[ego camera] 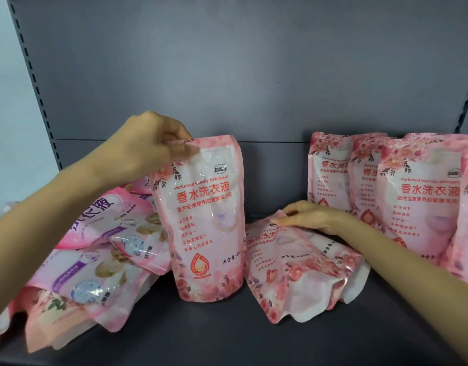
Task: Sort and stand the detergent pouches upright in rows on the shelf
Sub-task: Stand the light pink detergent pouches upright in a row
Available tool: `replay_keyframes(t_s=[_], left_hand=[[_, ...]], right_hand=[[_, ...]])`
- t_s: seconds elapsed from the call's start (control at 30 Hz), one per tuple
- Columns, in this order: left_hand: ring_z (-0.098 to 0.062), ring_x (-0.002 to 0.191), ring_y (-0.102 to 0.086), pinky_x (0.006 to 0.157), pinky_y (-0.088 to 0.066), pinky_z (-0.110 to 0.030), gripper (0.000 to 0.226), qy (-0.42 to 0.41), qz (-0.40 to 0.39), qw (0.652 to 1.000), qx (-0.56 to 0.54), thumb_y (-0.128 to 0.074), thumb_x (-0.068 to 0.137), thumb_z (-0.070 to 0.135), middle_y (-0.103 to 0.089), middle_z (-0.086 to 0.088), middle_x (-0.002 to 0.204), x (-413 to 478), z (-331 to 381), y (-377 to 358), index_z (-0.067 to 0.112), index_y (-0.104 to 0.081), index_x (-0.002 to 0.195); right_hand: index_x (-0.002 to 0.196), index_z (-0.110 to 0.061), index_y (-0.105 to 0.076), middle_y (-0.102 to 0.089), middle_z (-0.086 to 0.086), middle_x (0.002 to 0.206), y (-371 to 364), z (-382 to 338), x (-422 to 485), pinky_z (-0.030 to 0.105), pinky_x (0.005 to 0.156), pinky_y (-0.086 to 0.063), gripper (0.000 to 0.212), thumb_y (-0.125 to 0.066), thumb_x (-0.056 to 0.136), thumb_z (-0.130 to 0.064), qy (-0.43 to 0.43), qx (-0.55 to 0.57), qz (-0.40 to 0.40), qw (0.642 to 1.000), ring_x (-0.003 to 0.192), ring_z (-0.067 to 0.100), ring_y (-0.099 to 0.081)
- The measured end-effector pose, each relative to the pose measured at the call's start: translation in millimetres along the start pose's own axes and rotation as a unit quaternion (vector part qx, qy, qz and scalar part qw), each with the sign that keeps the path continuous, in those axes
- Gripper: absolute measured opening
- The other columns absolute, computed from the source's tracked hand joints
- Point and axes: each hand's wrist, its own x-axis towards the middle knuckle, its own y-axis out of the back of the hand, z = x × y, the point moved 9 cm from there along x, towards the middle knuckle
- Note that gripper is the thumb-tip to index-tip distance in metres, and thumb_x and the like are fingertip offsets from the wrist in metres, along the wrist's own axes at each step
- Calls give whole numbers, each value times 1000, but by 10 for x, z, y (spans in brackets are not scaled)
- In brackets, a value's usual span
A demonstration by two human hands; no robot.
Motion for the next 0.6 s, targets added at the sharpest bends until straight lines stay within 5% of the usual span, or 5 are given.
replay_keyframes(t_s=[0.17, 0.3, 0.6], left_hand=[[-5, 64, -63, 53, -46, -11, 11, 3, -2, 1000, -9, -63, 86, 25, -70, 3, 75, -14, 9, -9, 16, -68, 81], [-3, 65, -62, 50, -45, -9, 10, 2, 4, 1000, -14, -63, 86, 24, -69, 5, 75, -25, 16, -16, 17, -68, 82], [-1, 58, -64, 45, -44, -7, 9, 11, 20, 999, -34, -65, 85, 22, -69, 7, 70, -81, -8, 27, 17, -68, 78]], right_hand=[[100, -6, -62, -68, 10, 99, 6, -105, 33, 29, 85, -51, 23, -71, 79, -8, 42, 114, 1, 993, 89, 20, -65], [96, -11, -65, -68, 5, 89, 80, -158, 28, 16, 62, -47, 16, -68, 82, -5, 52, 116, 30, 991, 76, 11, -62], [79, -13, -67, -70, 6, 81, 297, -317, -144, 20, 54, -47, 6, -71, 80, -8, 93, 169, 112, 975, 67, 13, -63]])
